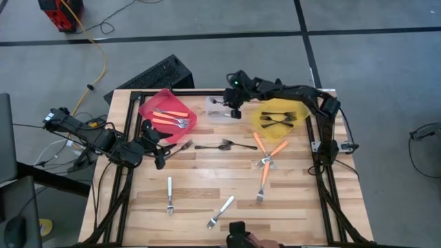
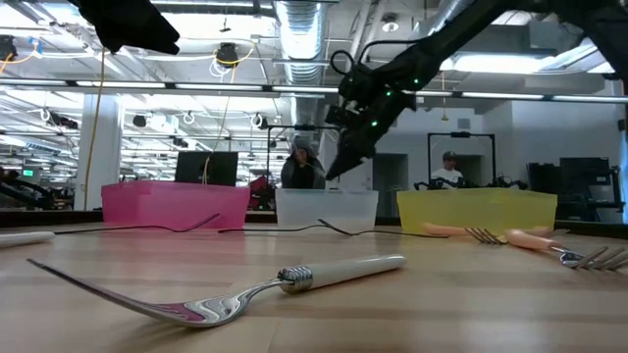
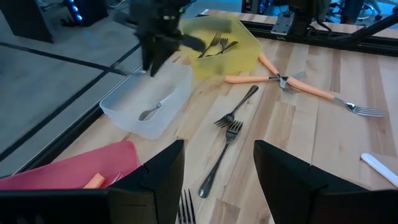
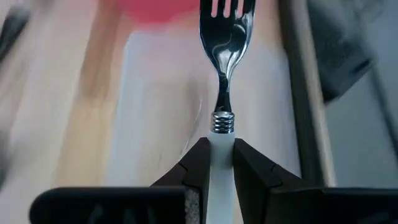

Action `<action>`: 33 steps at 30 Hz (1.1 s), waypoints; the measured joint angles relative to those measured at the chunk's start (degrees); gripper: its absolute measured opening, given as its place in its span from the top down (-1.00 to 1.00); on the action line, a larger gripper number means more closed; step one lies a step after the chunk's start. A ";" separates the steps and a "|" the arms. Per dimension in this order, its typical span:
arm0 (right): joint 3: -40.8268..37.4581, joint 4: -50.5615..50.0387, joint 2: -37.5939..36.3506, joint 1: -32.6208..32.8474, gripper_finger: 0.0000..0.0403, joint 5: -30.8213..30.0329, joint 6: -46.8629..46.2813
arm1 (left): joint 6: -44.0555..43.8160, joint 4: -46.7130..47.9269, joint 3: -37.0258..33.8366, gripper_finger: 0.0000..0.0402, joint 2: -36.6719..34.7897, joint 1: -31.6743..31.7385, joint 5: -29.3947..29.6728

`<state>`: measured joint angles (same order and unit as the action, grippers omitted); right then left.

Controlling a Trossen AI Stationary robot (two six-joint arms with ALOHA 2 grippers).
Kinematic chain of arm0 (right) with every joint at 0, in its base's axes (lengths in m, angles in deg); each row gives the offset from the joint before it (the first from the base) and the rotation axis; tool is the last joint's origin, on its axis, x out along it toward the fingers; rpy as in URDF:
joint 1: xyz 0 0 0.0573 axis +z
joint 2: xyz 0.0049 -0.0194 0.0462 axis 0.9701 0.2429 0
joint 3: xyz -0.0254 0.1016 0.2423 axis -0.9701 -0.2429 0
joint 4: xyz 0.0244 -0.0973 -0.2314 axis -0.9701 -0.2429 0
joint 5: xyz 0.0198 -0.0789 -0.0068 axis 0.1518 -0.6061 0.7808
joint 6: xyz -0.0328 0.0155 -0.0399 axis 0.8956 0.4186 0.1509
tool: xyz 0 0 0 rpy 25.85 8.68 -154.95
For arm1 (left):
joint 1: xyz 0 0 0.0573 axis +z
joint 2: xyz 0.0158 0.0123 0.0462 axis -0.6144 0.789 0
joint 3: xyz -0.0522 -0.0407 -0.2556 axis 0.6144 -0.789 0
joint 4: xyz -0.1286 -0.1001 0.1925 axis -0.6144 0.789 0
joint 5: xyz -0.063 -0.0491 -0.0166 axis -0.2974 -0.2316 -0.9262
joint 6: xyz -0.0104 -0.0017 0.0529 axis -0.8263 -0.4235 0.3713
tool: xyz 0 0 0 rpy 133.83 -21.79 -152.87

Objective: Sort silverware by color (type)
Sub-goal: Put the white fork into the transparent bin

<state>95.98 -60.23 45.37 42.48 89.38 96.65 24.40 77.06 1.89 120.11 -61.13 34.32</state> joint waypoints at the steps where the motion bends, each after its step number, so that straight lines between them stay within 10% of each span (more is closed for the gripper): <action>1: 0.78 -0.64 0.76 -0.01 0.61 0.00 0.31 | -0.19 0.01 0.00 0.10 -0.01 0.11 0.00; 13: 14.48 -14.22 11.02 0.93 0.61 -2.59 1.54 | -0.38 0.95 0.00 0.10 -0.01 0.20 -0.32; 33: 15.21 -16.20 11.06 0.47 0.61 -5.87 -1.43 | -0.29 0.95 0.00 0.10 0.00 0.20 -0.09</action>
<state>111.19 -76.43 56.43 42.95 83.51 95.21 24.10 78.01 1.89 120.12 -60.93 34.23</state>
